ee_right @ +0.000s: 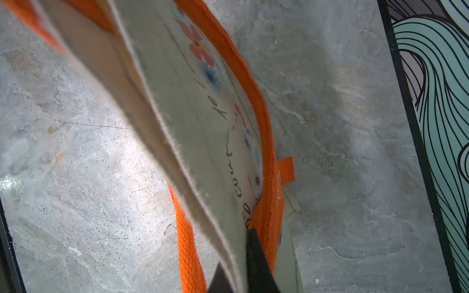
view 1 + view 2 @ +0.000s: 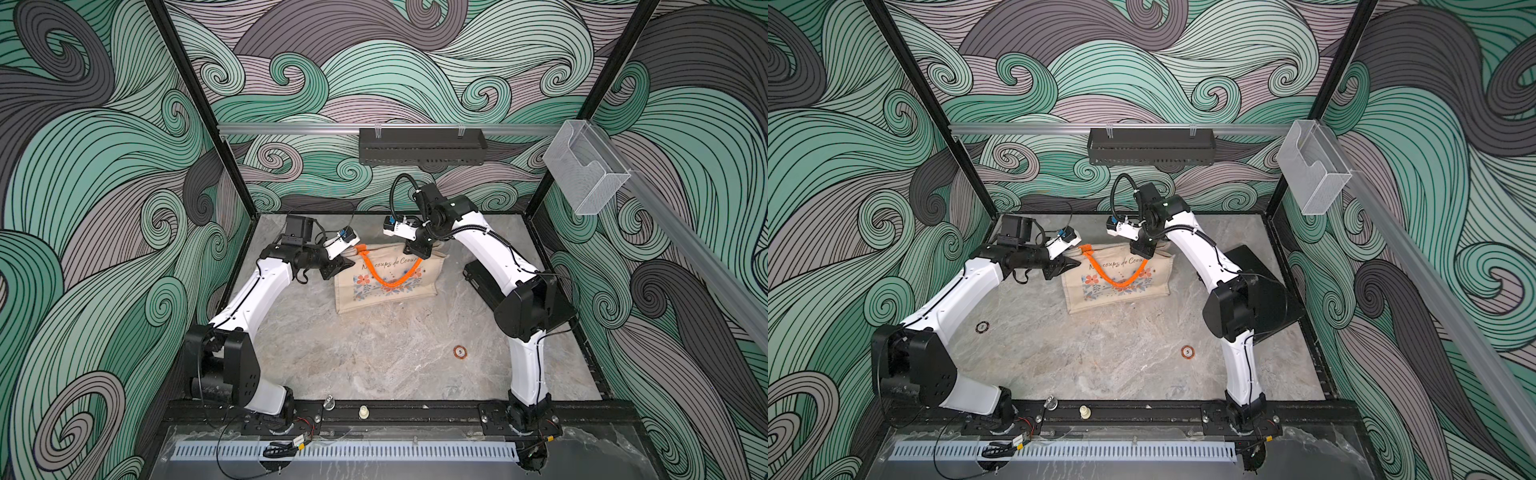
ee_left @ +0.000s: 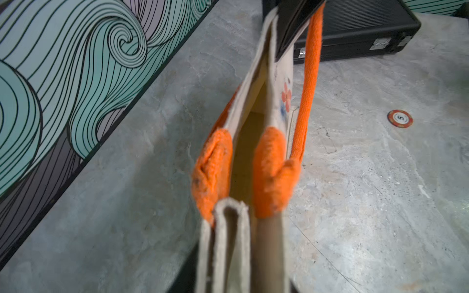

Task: Put away the canvas bag
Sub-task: Press the canvas bag at the center of the board.

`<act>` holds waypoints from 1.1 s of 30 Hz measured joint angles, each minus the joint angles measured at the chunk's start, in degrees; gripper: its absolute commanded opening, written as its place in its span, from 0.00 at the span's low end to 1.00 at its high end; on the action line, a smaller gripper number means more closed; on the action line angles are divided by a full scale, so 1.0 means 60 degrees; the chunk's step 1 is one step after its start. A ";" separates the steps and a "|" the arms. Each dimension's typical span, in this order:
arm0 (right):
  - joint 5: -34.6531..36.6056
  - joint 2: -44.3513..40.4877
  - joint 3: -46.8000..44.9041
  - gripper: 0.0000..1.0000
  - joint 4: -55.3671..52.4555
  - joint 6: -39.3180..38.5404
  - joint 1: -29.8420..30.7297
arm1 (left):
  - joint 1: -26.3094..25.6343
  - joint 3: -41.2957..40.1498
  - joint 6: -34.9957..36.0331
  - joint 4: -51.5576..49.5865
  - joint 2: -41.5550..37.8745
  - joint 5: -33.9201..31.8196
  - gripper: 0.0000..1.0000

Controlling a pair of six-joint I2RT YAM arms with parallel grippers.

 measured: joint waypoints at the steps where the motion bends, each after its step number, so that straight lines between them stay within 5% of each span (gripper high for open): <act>1: 0.0007 0.0000 0.0000 0.00 -0.0025 0.0011 0.0022 | -0.0117 0.0259 -0.0178 -0.0004 0.0051 -0.0237 0.96; 11: -0.1064 -0.0087 -0.0018 0.00 -0.0492 0.0459 0.0047 | -0.2277 0.2197 -0.0404 -0.0455 0.0594 -0.1421 0.99; 15: -0.1067 -0.0091 -0.0018 0.00 -0.0670 0.0692 0.0040 | -0.2361 0.2572 -0.0586 -0.0987 0.0790 -0.1727 0.99; 20: -0.0973 -0.0091 -0.0018 0.00 -0.0754 0.0918 0.0044 | -0.2022 0.1213 -0.1220 -0.0645 -0.0801 -0.2546 0.99; 25: -0.0969 -0.0066 0.0277 0.00 -0.0940 0.1111 0.0098 | -0.2033 0.1785 -0.2135 -0.0612 -0.1752 -0.2262 0.99; 33: -0.1526 -0.0058 0.0528 0.00 -0.1049 0.1249 0.0102 | -0.3075 0.2532 -0.2262 -0.0521 0.0535 -0.2320 0.99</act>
